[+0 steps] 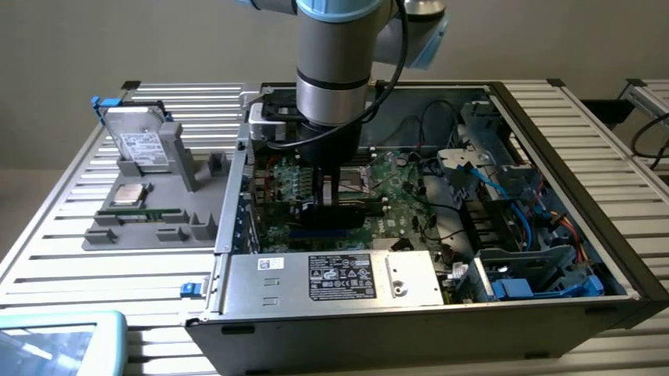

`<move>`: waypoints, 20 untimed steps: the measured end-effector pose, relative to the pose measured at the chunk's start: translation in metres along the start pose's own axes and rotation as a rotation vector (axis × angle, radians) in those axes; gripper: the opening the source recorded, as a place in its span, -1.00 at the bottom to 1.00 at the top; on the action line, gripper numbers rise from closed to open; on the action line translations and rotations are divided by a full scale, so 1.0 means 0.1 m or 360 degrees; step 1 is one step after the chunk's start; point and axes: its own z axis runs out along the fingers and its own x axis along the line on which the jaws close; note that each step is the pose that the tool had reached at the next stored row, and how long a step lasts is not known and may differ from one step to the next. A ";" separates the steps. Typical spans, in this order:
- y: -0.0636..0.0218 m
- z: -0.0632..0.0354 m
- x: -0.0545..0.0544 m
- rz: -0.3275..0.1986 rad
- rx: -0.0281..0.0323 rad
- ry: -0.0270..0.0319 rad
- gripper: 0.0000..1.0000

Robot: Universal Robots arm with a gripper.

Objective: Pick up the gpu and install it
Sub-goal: 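Insert the gpu into the slot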

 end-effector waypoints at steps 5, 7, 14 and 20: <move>0.000 -0.003 0.00 -0.0003 0.00002 -0.00004 -0.46; 0.000 -0.003 0.01 -0.0004 0.00002 -0.00004 -0.46; 0.000 -0.002 0.02 -0.0005 0.00003 -0.00022 -0.46; -0.001 -0.003 0.02 -0.0005 0.00003 -0.00021 -0.46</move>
